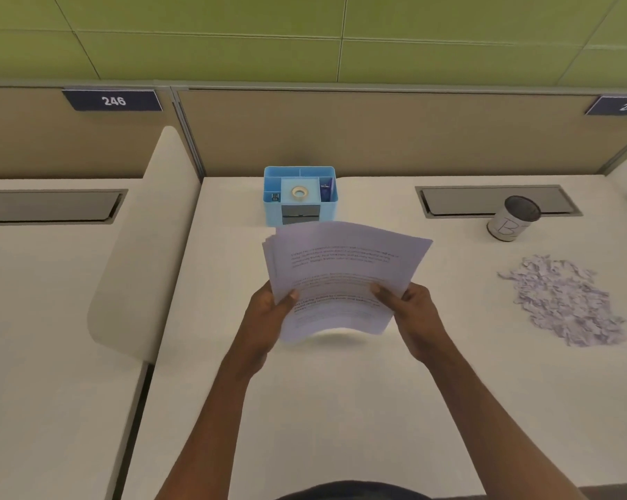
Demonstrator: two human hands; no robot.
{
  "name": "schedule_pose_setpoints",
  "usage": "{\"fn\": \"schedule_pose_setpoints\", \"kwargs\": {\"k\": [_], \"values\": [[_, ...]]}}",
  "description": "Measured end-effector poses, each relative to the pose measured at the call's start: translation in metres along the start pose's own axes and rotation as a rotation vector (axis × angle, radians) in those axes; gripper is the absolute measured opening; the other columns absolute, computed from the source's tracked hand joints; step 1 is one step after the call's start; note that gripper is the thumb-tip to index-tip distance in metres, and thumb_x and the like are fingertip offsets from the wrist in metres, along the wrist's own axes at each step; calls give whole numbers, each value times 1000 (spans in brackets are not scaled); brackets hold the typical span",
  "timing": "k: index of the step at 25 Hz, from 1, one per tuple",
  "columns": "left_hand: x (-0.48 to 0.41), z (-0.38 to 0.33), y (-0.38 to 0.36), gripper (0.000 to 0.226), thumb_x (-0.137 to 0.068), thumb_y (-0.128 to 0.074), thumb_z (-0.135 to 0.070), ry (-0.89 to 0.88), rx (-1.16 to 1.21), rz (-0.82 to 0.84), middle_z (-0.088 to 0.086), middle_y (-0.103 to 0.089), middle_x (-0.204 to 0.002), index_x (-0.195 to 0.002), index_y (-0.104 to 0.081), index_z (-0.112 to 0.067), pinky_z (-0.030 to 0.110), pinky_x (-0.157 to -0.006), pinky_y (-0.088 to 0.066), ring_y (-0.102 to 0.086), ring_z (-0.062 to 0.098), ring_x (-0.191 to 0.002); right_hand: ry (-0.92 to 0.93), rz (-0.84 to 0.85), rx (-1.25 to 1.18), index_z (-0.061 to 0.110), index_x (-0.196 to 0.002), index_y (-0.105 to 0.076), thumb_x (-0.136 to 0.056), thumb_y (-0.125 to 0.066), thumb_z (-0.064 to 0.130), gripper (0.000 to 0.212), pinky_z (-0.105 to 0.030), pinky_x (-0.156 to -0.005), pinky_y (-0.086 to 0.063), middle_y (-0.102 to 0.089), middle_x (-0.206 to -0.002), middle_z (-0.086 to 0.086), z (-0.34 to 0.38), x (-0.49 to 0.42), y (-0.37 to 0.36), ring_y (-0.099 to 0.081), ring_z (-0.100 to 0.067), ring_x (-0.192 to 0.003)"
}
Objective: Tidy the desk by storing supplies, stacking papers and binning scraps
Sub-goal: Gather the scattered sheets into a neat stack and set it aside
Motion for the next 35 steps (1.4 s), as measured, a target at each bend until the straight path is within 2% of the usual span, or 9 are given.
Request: {"fn": "schedule_pose_setpoints", "kwargs": {"k": [5, 9, 11, 13, 18, 24, 29, 32, 35], "values": [[-17, -13, -13, 30, -100, -73, -14, -51, 2, 14, -4, -80, -120, -128, -70, -24, 31, -90, -62, -76, 19, -112, 20, 30, 65, 9, -122, -70, -88, -76, 10, 35, -38, -92, -57, -74, -118, -7, 5, 1, 10, -71, -27, -110], [-26, -13, -19, 32, -91, -82, -23, -59, -13, 67, 2, -80, -118, -123, -77, -29, 45, -97, -62, -76, 23, -111, 9, 67, 172, 19, -121, -69, -84, -81, 13, 40, -33, -89, -58, -76, -114, 0, 4, 1, 9, -72, -18, -107], [-27, -14, -23, 29, -92, -83, -20, -65, -47, 66, 0, -81, -115, -115, -79, -38, 47, -97, -62, -76, 21, -109, 14, 64, 194, 23, -121, -68, -84, -82, 16, 40, -31, -88, -57, -75, -114, 3, 2, 1, 9, -70, -15, -107], [-27, -17, -28, 24, -93, -83, -20, -84, -30, 46, 2, -82, -114, -113, -80, -33, 49, -94, -63, -77, 23, -107, 35, 50, 172, 22, -121, -68, -86, -80, 15, 38, -35, -90, -58, -75, -115, 2, 3, 2, 6, -71, -18, -107], [-24, -32, -29, 21, -89, -78, -22, -168, 54, 28, 6, -83, -108, -110, -83, -27, 32, -79, -61, -79, 23, -98, 87, 54, 47, 11, -124, -68, -87, -76, 6, 37, -38, -88, -60, -75, -116, -9, 15, 3, 6, -72, -26, -106], [-26, -9, -35, 28, -92, -81, -14, -66, 65, 37, 2, -81, -113, -109, -81, -37, 46, -89, -64, -78, 23, -104, 79, 29, 11, 14, -125, -68, -87, -77, 8, 39, -40, -89, -59, -74, -117, -8, 2, 3, 2, -70, -28, -109], [-21, 5, -34, 37, -93, -80, -11, -57, 47, 13, -1, -82, -112, -106, -82, -45, 46, -94, -63, -77, 18, -105, 57, -5, -30, 16, -125, -68, -85, -79, 9, 42, -45, -92, -58, -73, -119, -8, -13, 4, 5, -69, -29, -111], [-21, 12, -33, 44, -93, -80, -9, -67, 48, -4, -6, -81, -111, -105, -80, -51, 39, -91, -64, -76, 14, -104, 44, -46, -15, 16, -122, -69, -84, -81, 11, 40, -48, -93, -57, -74, -117, -8, -21, 1, 8, -69, -29, -111], [-21, 22, -31, 40, -93, -80, -9, -61, 41, -14, -2, -81, -112, -107, -80, -47, 41, -93, -63, -76, 17, -106, 30, -39, 16, 17, -120, -69, -84, -80, 9, 38, -48, -95, -57, -74, -115, -8, -30, -2, 7, -69, -28, -109]]}}
Point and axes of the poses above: each hand's wrist, its own x-axis away from the middle knuckle, its own y-axis out of the back of the hand, z = x × y, the point moved 9 cm from there along -x, towards the middle knuckle
